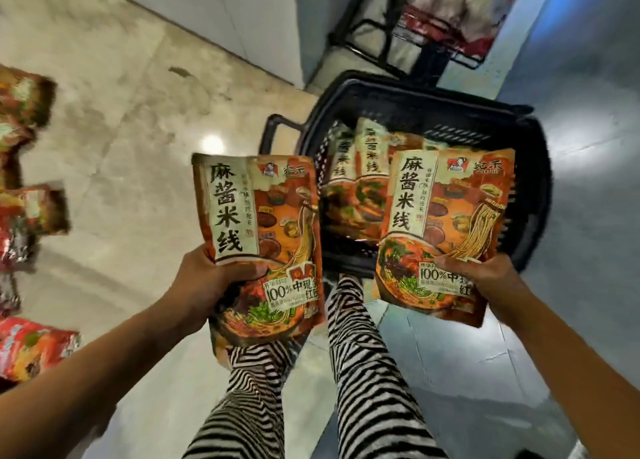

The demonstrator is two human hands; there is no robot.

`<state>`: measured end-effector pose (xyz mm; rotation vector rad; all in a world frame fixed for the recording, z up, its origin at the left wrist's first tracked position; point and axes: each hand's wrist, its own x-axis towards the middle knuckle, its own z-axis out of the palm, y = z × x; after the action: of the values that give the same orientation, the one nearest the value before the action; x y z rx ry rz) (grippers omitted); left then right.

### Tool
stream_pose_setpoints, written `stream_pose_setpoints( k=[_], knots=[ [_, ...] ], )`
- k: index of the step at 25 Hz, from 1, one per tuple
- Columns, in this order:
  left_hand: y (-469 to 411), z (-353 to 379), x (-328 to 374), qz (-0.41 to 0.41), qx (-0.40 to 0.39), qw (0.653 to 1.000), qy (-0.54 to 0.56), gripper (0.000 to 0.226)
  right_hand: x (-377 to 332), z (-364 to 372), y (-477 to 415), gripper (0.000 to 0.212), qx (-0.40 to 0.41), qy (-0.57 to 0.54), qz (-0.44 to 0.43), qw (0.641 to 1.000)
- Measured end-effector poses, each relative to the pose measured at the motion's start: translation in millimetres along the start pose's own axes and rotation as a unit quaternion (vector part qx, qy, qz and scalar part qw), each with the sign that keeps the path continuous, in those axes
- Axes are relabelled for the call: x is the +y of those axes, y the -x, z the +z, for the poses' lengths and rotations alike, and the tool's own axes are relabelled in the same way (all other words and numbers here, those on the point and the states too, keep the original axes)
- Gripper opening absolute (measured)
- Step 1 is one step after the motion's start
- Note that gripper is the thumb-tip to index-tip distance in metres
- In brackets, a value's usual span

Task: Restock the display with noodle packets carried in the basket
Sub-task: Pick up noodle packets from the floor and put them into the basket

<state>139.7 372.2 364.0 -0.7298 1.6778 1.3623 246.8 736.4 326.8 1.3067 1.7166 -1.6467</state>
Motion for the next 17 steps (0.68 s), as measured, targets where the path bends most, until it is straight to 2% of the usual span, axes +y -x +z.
stream_pose_setpoints(
  k=[2,5,7,10,12,14,16,17],
  knots=[
    [-23,40,26,0.01,-0.026,0.999,-0.026,0.061,-6,-28,-24,0.042,0.007,-0.002,0.005,1.0],
    [-76,100,59,0.031,-0.063,0.994,-0.082,0.062,-11,-64,-66,0.032,0.01,0.003,0.022,1.0],
    [-113,129,75,0.037,-0.078,0.988,-0.124,0.068,-14,-76,-98,0.047,-0.023,0.021,0.042,0.999],
    [-164,157,85,-0.023,-0.067,0.985,-0.156,0.066,-12,-80,-145,0.093,-0.056,0.06,0.107,0.991],
    [-183,175,84,-0.087,-0.035,0.976,-0.198,0.074,0,-77,-169,0.112,-0.014,0.064,0.146,0.987],
    [-193,194,77,-0.123,0.049,0.942,-0.307,0.091,2,-71,-179,0.112,0.07,0.124,0.132,0.981],
    [-189,211,68,-0.071,0.153,0.902,-0.396,0.092,-2,-62,-177,0.099,0.17,0.251,0.053,0.951],
    [-188,218,67,-0.01,0.169,0.896,-0.411,0.088,-4,-55,-174,0.088,0.202,0.32,-0.013,0.926]
  ],
)
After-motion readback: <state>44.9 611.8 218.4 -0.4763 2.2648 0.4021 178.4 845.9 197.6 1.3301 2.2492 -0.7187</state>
